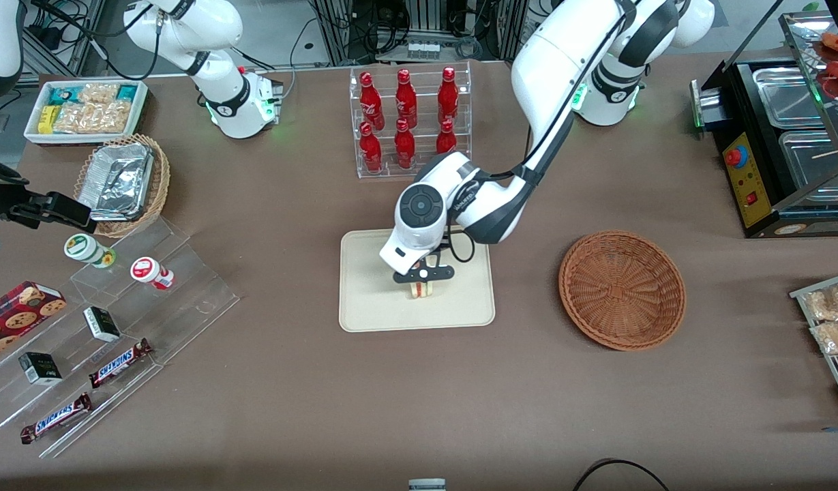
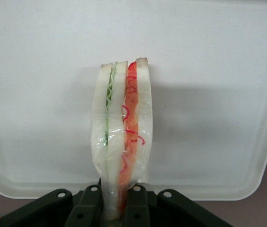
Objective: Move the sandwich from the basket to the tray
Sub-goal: 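Lower the sandwich onto the tray and open the left gripper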
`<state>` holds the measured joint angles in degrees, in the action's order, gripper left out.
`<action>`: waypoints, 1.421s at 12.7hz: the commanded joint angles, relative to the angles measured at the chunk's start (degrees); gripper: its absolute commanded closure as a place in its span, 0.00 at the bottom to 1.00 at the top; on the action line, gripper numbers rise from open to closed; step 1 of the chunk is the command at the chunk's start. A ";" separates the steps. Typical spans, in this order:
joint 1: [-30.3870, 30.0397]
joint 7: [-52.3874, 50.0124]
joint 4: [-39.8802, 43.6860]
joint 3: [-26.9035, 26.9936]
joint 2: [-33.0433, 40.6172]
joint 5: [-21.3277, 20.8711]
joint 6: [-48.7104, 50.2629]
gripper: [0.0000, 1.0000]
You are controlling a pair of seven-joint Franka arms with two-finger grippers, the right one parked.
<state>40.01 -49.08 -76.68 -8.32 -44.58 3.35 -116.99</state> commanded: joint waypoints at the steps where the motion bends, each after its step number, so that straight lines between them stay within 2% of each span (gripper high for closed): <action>1: 2.01 -3.03 3.99 1.03 -1.82 -1.93 1.85 1.00; 4: 2.09 -4.97 5.31 1.03 -3.58 -4.40 1.76 1.00; 12: 2.09 -8.31 6.37 0.94 -5.34 -4.49 1.24 1.00; 13: 2.01 -8.31 6.55 0.94 -5.43 -4.49 1.24 0.91; 14: 2.01 -8.23 6.55 0.94 -5.43 -4.49 1.24 0.43; 15: 2.01 -8.23 6.55 0.94 -5.43 -4.49 1.24 0.26; 16: 2.01 -8.05 6.46 0.94 -5.34 -4.49 1.32 0.00; 18: 2.01 -8.14 6.46 0.94 -4.99 -4.49 1.50 0.00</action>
<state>41.35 -55.73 -72.54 -7.75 -48.76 -0.26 -116.87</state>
